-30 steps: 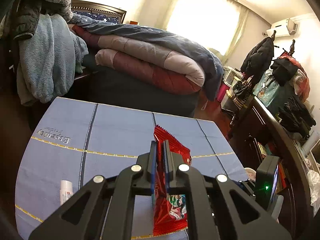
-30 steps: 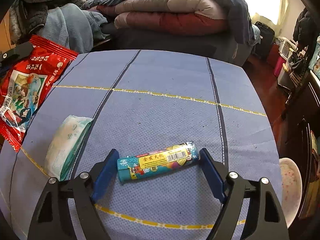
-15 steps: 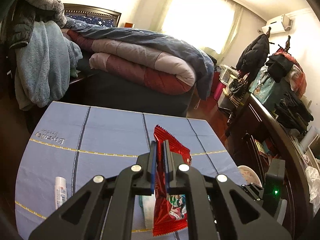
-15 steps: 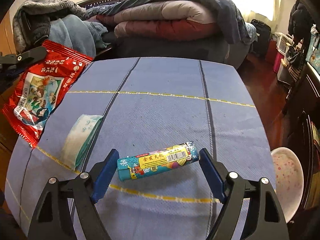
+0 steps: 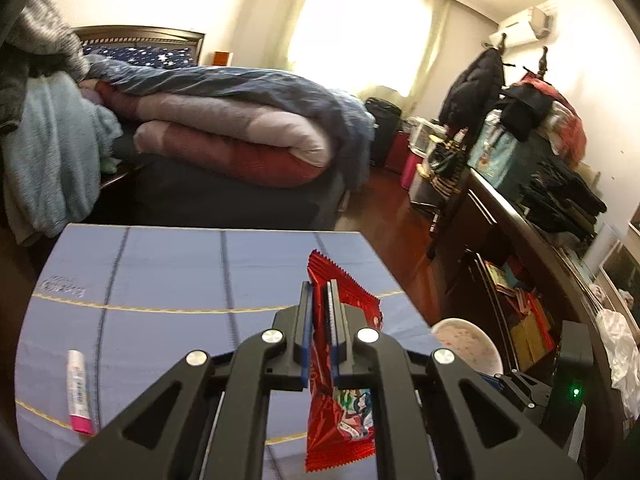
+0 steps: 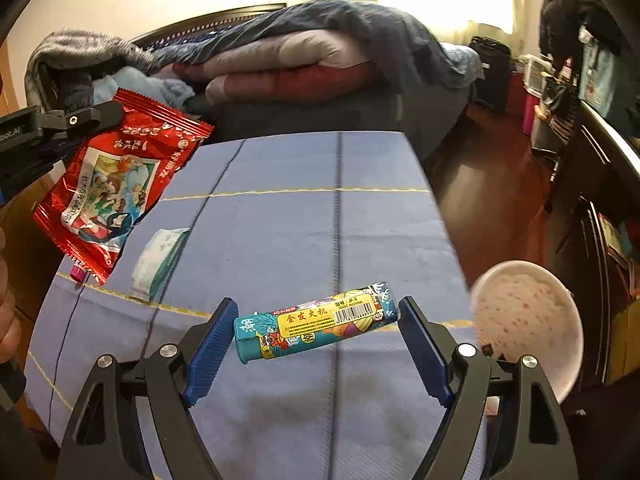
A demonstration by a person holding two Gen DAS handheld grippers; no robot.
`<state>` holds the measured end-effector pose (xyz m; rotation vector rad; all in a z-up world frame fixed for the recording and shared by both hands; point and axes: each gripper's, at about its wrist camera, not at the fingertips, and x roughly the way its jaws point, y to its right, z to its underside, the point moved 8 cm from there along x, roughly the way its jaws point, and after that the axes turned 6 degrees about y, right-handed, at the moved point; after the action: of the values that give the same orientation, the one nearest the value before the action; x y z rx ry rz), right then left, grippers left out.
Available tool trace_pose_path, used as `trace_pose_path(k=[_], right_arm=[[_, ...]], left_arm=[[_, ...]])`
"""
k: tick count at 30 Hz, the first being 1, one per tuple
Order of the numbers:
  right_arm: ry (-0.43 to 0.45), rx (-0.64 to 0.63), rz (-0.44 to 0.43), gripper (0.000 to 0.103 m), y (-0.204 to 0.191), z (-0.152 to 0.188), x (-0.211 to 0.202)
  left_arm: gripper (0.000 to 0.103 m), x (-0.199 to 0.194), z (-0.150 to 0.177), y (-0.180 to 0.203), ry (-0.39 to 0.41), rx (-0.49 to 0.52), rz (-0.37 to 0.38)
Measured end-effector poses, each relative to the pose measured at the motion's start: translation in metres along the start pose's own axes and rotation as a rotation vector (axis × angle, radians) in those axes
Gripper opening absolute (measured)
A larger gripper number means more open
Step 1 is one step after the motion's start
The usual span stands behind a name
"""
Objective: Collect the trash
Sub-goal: 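Carry the snack bag and candy stick over the wastebasket and open both tools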
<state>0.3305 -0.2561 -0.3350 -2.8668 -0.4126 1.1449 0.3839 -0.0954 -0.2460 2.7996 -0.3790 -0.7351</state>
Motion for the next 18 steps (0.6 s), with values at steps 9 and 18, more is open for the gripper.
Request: trace_pose_path(k=[9, 18], right_arm=[[0.035, 0.084, 0.060, 0.082, 0.062, 0.011, -0.030], [0.064, 0.176, 0.123, 0.082, 0.127, 0.022, -0.049]], left_arm=[[0.009, 0.018, 0.006, 0.072, -0.023, 0.059, 0.088], [0.009, 0.050, 0.018, 0.143, -0.064, 0.120, 0.165]])
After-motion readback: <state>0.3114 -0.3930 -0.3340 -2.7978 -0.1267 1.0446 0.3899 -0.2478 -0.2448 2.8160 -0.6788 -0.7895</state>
